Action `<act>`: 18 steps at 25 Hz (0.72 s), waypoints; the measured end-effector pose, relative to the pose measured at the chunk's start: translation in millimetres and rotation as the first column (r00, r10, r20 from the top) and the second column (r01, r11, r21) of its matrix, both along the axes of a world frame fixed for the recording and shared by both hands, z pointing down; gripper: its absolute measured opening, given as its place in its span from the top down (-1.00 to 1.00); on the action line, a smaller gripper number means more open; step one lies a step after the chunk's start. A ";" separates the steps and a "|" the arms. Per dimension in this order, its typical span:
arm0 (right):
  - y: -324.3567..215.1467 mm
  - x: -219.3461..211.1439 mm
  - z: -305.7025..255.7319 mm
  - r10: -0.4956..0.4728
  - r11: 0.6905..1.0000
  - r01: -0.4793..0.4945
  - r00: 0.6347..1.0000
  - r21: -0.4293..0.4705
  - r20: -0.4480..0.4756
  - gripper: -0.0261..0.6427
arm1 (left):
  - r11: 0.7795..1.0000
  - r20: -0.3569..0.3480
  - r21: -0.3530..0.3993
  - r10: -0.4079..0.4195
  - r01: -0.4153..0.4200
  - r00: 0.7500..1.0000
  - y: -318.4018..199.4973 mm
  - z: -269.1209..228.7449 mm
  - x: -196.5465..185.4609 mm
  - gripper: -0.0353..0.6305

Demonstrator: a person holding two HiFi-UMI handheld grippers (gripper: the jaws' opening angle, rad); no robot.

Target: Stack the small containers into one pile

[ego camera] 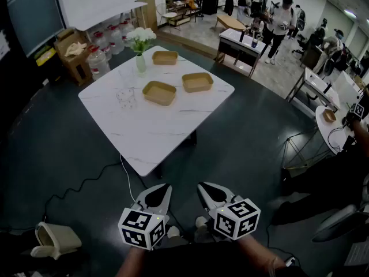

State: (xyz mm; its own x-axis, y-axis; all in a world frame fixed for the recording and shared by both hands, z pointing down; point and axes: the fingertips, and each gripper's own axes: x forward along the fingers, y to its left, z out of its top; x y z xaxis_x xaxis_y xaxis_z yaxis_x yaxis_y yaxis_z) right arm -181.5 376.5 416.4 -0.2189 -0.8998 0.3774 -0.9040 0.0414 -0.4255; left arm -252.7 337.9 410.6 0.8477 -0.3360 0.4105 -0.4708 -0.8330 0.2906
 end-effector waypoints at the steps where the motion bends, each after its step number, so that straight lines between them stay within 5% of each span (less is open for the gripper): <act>1: 1.5 0.2 1.2 0.001 1.000 -0.001 1.000 -0.006 0.001 0.94 | 1.000 -0.002 -0.002 0.001 -0.001 1.000 1.7 0.5 -0.3 0.90; 18: 8.4 -34.3 9.7 0.091 0.995 -0.088 0.994 -0.042 0.063 0.94 | 0.996 0.008 -0.023 0.085 -0.084 0.996 6.4 13.4 -38.6 0.90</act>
State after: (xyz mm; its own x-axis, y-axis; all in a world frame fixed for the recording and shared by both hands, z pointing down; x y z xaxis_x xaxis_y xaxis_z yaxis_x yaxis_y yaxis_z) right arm -215.8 384.9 426.1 -0.1634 -0.9017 0.4004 -0.8739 -0.0561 -0.4829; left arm -291.3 344.3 424.0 0.8691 -0.2537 0.4245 -0.4015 -0.8631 0.3063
